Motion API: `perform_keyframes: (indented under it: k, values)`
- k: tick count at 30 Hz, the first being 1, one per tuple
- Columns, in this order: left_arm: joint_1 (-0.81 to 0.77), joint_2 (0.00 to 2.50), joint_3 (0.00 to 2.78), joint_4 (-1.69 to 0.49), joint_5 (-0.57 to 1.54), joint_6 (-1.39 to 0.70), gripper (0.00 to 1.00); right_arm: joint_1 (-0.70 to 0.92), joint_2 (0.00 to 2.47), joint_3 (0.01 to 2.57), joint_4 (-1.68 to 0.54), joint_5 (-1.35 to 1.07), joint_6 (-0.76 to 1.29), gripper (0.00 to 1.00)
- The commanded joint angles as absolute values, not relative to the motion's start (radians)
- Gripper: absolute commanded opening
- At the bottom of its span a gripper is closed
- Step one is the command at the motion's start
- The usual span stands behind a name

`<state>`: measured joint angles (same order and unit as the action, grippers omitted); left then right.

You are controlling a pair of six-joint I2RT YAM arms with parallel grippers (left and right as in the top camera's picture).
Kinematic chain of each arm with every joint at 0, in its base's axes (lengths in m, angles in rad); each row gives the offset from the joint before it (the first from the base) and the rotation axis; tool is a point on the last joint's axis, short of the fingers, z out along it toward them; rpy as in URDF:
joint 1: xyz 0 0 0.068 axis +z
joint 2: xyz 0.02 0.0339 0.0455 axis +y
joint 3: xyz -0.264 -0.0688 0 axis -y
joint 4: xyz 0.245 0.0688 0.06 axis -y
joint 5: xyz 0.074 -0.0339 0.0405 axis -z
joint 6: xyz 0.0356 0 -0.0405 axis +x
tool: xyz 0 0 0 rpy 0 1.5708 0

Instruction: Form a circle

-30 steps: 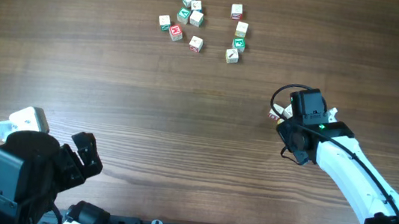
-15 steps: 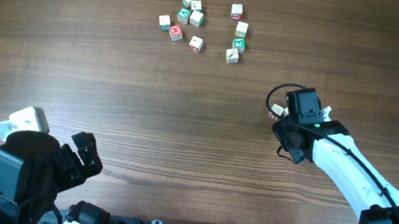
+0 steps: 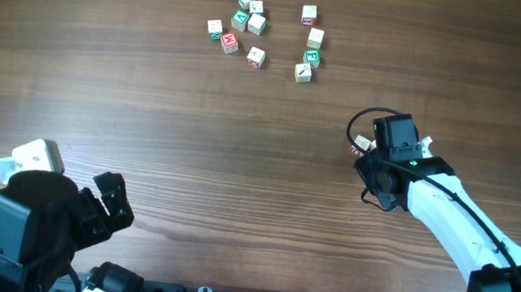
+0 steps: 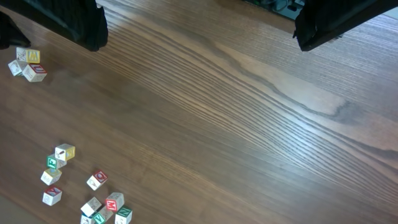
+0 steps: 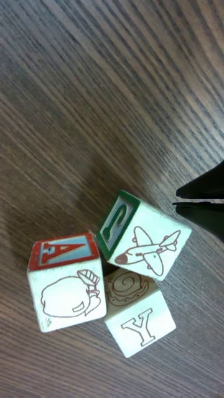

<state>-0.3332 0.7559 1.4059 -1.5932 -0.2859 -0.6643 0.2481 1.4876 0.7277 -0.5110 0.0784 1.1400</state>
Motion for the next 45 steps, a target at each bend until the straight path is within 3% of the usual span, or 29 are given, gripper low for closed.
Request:
perform_keyframes:
  k: [1,22,26,31,37,42,45]
  values:
    - [-0.329,0.758,1.406,-1.591,-0.281,-0.674,1.0,0.252,1.5,0.721,-0.506,0.081,1.126,0.05]
    - [-0.329,0.758,1.406,-1.591,-0.281,-0.674,1.0,0.252,1.494,0.722,-0.534,0.042,1.099,0.04]
    - [-0.329,0.758,1.406,-1.591,-0.281,-0.674,1.0,0.252,1.383,0.746,-0.58,0.028,1.063,0.06]
    - [-0.329,0.758,1.406,-1.591,-0.281,-0.674,1.0,0.252,1.105,0.866,-0.752,0.19,1.013,0.27]
    - [-0.329,0.758,1.406,-1.591,-0.281,-0.674,1.0,0.252,0.869,0.878,-0.772,0.245,0.953,0.52]
    - [-0.329,0.758,1.406,-1.591,-0.281,-0.674,1.0,0.252,0.791,0.878,-0.818,0.232,0.834,0.96]
    - [-0.329,0.758,1.406,-1.591,-0.281,-0.674,1.0,0.252,0.788,0.878,-0.837,0.232,0.791,1.0]
